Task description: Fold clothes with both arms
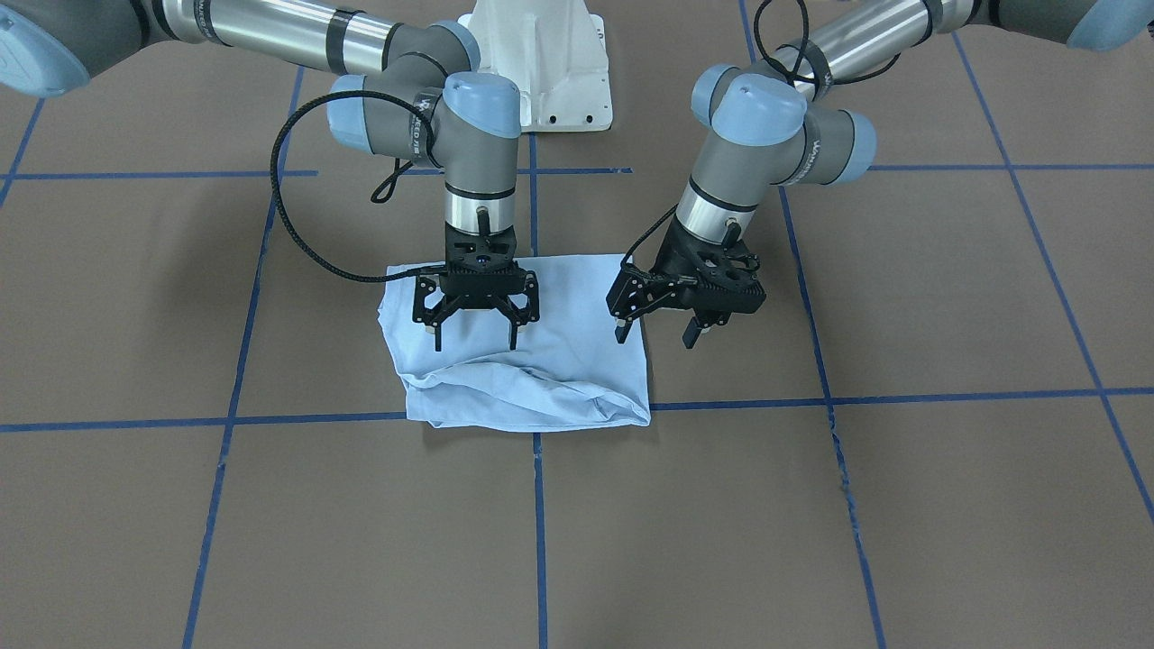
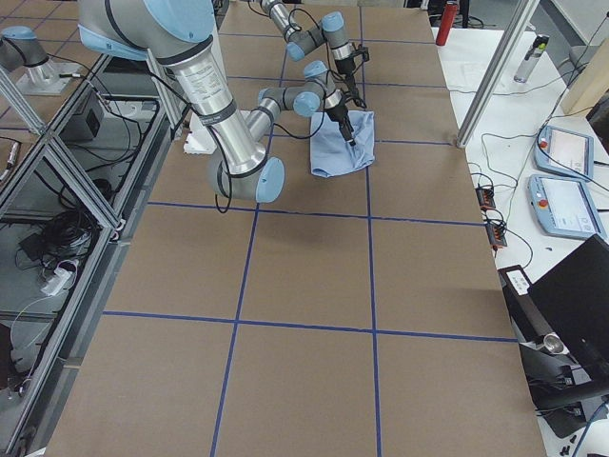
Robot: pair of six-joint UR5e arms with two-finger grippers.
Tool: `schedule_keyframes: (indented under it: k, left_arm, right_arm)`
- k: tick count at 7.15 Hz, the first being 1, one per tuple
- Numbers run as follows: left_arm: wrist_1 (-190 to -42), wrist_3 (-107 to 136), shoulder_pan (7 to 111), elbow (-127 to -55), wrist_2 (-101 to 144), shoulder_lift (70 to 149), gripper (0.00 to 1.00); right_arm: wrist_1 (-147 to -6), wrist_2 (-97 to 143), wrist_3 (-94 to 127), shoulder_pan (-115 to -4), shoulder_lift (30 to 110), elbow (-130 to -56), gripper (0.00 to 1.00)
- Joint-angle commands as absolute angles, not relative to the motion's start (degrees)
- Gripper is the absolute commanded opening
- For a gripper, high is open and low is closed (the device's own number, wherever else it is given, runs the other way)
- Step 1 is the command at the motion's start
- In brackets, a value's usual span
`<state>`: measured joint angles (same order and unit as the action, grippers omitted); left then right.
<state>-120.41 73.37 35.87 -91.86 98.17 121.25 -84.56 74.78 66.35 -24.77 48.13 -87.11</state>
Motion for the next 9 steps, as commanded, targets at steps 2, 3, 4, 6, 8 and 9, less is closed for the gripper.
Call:
schedule_keyframes:
  k: [2, 3, 4, 6, 8, 9]
  left_arm:
    - [-120.41, 73.39, 35.86, -91.85, 98.17, 121.20, 1.00]
    - [-120.41, 73.39, 35.86, -91.85, 98.17, 121.03, 1.00]
    - [-120.41, 73.39, 35.86, -91.85, 98.17, 120.94, 1.00]
    - [-120.41, 73.39, 35.86, -91.85, 98.17, 120.94, 1.00]
    - [-120.41, 73.91, 35.86, -91.93, 98.17, 120.94, 1.00]
    - [-120.41, 74.70, 35.69, -91.85, 98.17, 120.94, 1.00]
  right_arm:
    - [-84.29, 74.00, 66.27, -23.73, 48.60, -85.01, 1.00]
    - [-84.11, 74.00, 65.92, -24.86, 48.17, -83.60, 1.00]
    - [-84.11, 74.00, 65.40, -26.09, 47.99, -81.67, 1.00]
    - [-84.02, 74.09, 63.56, -30.65, 45.46, -75.62, 1.00]
    - [-79.30, 74.88, 62.14, -35.75, 41.15, -66.23, 1.00]
    - [-78.93, 79.93, 62.75, -38.64, 39.57, -65.57, 1.00]
